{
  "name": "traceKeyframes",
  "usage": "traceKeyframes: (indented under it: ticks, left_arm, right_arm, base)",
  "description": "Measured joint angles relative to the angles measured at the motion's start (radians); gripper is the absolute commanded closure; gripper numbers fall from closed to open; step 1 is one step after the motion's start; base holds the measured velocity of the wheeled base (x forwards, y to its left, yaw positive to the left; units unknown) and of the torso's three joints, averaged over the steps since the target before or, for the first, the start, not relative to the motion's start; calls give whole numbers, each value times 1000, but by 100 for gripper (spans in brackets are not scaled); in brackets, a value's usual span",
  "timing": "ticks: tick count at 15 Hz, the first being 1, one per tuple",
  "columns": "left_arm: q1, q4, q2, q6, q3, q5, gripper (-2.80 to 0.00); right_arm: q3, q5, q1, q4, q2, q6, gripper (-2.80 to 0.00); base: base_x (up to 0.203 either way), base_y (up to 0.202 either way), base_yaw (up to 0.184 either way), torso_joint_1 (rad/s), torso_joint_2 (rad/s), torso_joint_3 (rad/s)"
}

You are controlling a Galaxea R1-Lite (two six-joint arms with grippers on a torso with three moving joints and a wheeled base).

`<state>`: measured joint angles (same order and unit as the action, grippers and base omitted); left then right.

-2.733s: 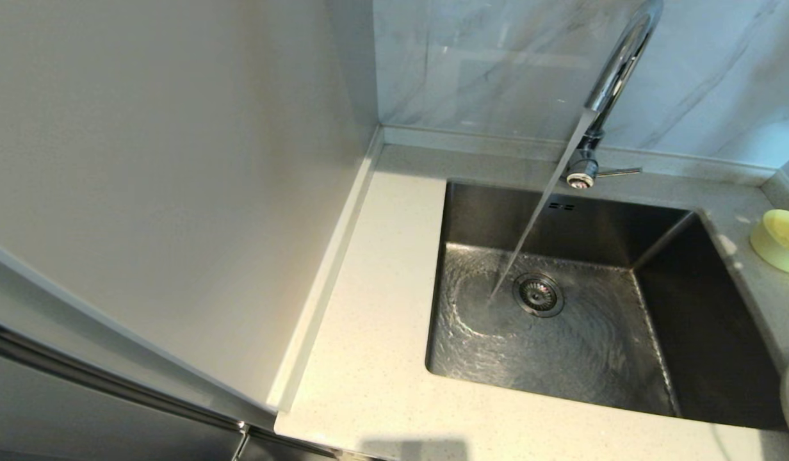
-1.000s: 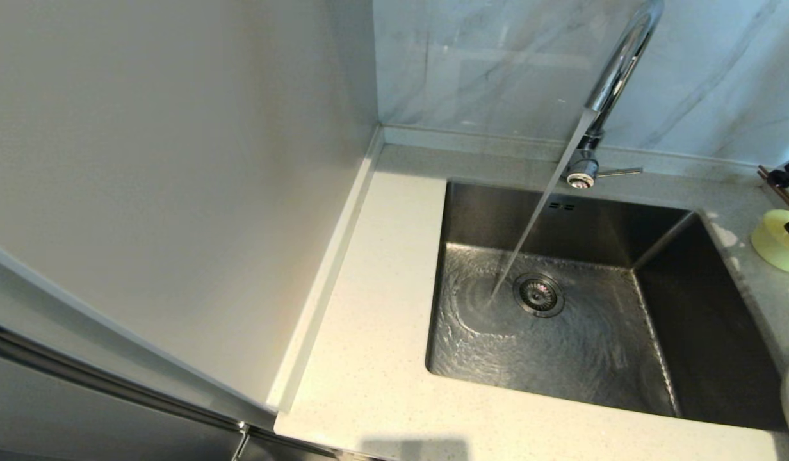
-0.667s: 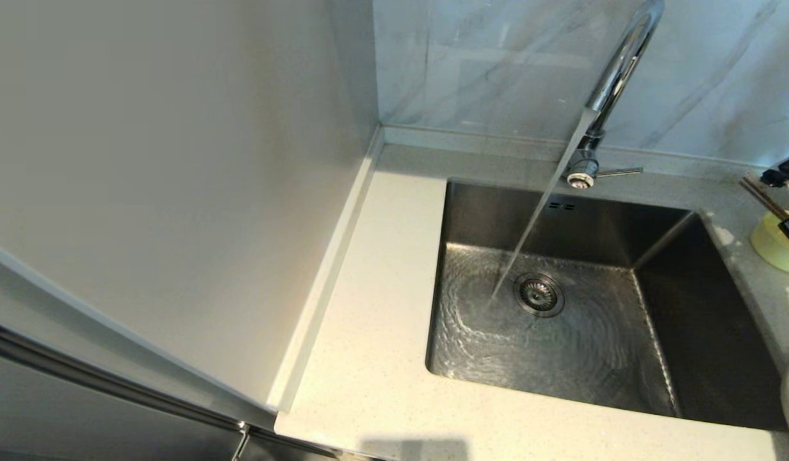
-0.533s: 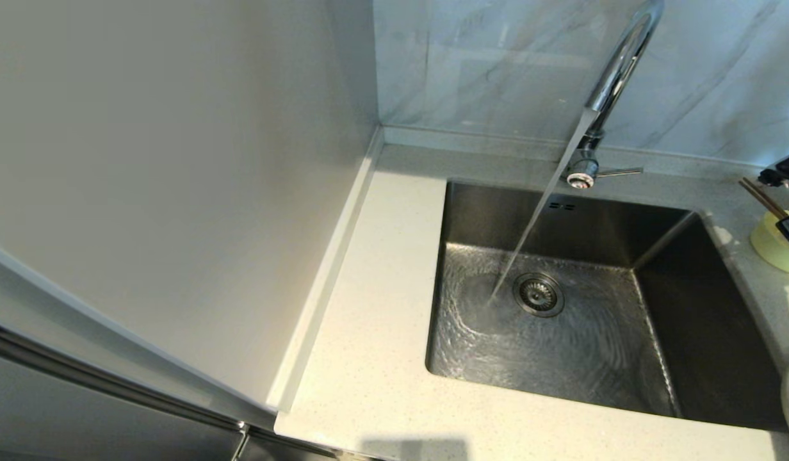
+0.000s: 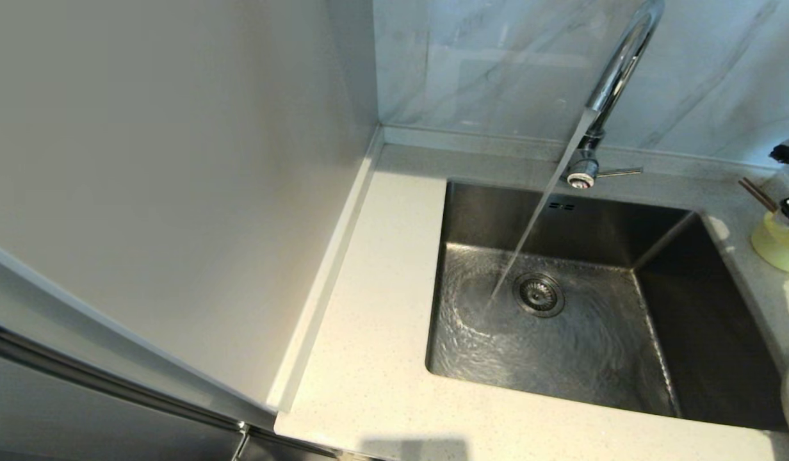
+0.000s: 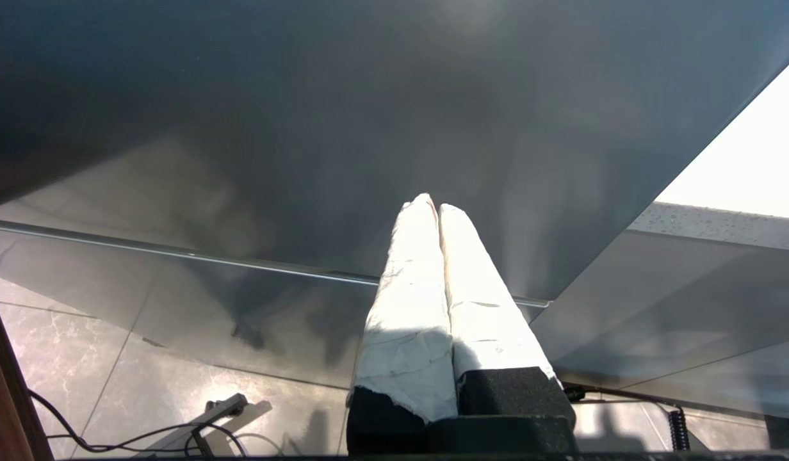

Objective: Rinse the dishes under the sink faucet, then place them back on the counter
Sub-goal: Place the chopsticks on the bowl, then pick up the plate

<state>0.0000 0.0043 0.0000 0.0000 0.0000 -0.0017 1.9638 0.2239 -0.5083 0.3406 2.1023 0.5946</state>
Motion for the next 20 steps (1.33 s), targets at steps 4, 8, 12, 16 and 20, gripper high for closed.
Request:
traceKeyframes:
  ticks: [4,8,12,16,20]
  left_arm:
    - [0,0,0,0,0,0,0]
    - [0,0,0,0,0,0,0]
    - [0,0,0,0,0,0,0]
    - [0,0,0,0,0,0,0]
    - [0,0,0,0,0,0,0]
  right_arm:
    - [-17,-122,-10,2,-106,-94,-280]
    - [-293,-259,-13,2,-370,-225,-280]
    - [-754,-298,-15,25,-758,-354,-280]
    - [-1153,-276,0,208,-1061,-441,-280]
    - [-1477,-198,92,38,-1147,-463,-280]
  base:
    - [0,0,0,0,0,0]
    - [0,0,0,0,0,0]
    - [0,0,0,0,0,0]
    - [0,0,0,0,0,0]
    - [0,0,0,0,0,0]
